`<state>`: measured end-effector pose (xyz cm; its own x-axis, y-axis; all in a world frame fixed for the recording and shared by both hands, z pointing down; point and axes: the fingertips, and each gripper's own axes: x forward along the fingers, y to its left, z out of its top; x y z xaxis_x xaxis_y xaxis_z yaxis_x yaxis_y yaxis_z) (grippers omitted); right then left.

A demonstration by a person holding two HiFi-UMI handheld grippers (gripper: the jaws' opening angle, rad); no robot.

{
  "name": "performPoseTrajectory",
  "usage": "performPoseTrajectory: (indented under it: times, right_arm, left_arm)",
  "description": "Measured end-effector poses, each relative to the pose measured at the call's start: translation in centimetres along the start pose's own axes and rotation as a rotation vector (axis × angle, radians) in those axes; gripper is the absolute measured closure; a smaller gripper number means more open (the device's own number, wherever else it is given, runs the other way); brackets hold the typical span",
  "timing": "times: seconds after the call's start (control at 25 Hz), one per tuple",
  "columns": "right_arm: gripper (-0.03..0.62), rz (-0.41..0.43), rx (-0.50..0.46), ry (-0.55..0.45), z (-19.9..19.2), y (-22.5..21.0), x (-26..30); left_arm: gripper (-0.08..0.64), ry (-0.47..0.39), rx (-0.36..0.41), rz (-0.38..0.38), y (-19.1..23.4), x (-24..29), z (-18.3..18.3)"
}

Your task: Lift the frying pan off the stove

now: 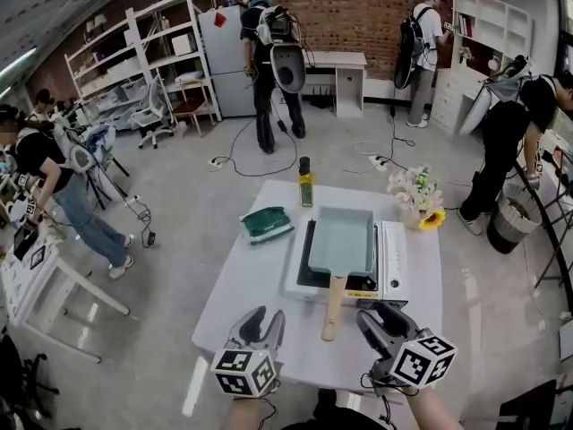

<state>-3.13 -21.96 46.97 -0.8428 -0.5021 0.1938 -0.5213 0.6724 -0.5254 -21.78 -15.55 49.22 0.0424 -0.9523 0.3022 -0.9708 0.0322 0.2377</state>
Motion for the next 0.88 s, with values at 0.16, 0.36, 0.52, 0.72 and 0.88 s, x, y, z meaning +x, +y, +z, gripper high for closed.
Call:
performPoseTrajectory:
  times: [0.16,0.36,0.52,0.72,0.88]
  right_arm:
    - [0.37,0.027,0.039,0.015,0.0,-1.0,1.2]
    - [0.37,0.047,0.069,0.029,0.0,-1.1,2.1]
    - [0.37,0.035,0.099,0.032,-0.4,-1.3,2.8]
    - [0.37,0.007,0.131,0.029,-0.5,-1.4,3.9]
    - [0.37,-0.027,0.16,0.022,-0.8,-1.7,4.0]
  left_arm:
    - [0.428,0.005,0.001,0.006,0.0,1.7,0.3]
    - [0.428,0.022,0.0,-0.017,-0.2,3.6,0.8]
    - [0.428,0.038,0.003,-0.058,-0.4,5.2,0.8]
    - [0.428,0.067,0.012,-0.11,0.0,6.8,1.1]
    - [0.428,0.086,0.015,-0.157,-0.1,7.8,1.0]
